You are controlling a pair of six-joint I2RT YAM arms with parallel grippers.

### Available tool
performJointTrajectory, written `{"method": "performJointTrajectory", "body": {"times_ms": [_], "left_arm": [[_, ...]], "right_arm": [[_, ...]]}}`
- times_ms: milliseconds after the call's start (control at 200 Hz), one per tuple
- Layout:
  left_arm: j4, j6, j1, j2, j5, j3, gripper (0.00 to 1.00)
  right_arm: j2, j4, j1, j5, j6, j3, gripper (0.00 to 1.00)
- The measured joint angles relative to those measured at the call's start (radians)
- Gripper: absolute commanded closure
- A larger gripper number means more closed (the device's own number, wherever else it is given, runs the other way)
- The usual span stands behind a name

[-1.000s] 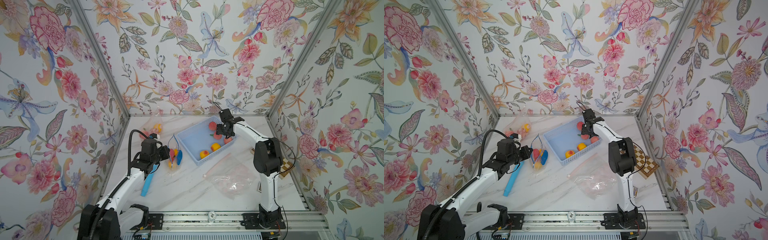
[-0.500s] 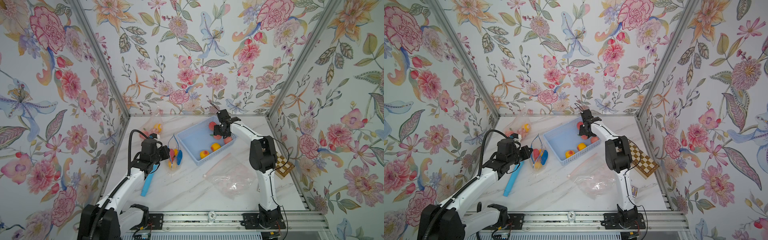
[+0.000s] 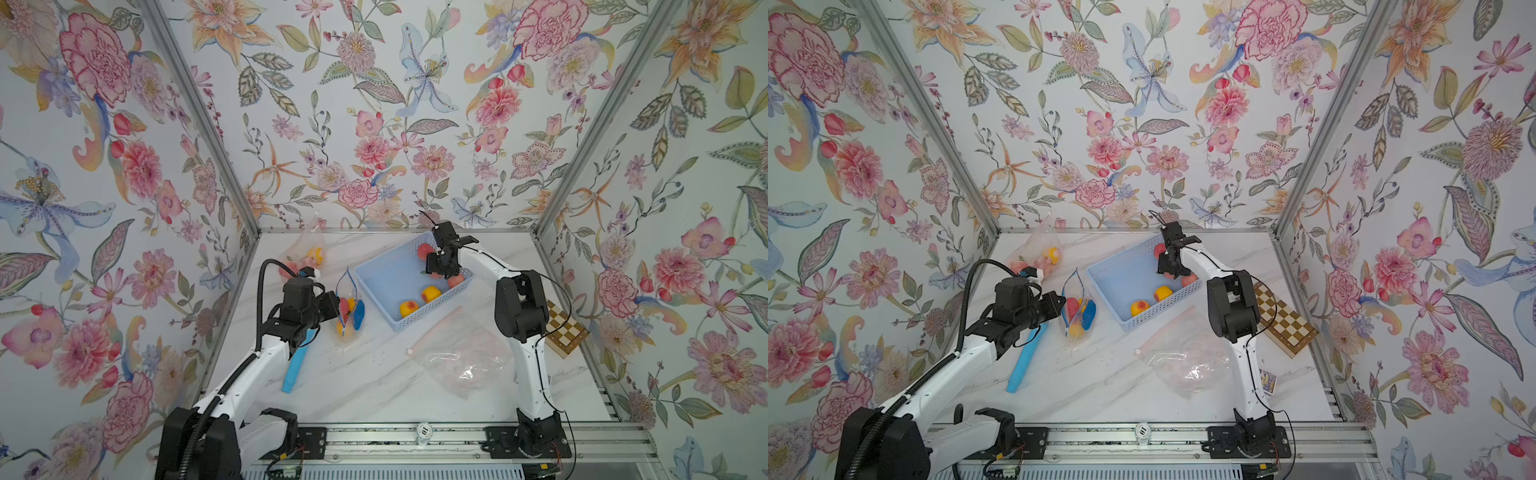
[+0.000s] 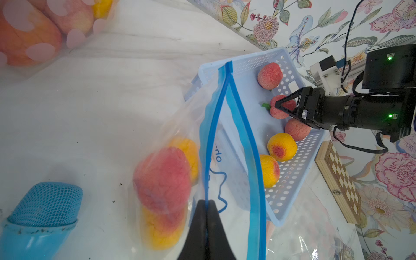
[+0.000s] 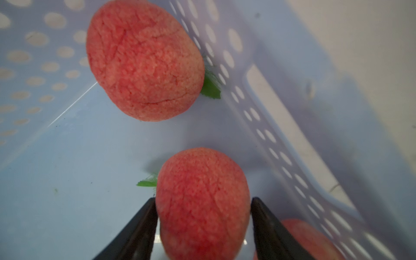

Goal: Place the peach in a zip-top bag and seal the zipper
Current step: Pick up the peach from the basket.

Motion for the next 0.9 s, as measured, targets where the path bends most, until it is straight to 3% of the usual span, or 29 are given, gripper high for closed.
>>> {"method": "performJointTrajectory", "body": {"times_ms": [410, 896], "left_arm": [[0.000, 0.000, 0.000, 0.003, 0.012, 0.000, 1.00], [0.002, 0.000, 0.000, 0.003, 0.019, -0.003, 1.00]], "right_arm": [[-0.022, -0.003, 0.023, -0.006, -0.006, 0.000, 0.48], [-0.282, -0.006, 0.216, 0.019, -0.025, 0.000, 0.50]]}}
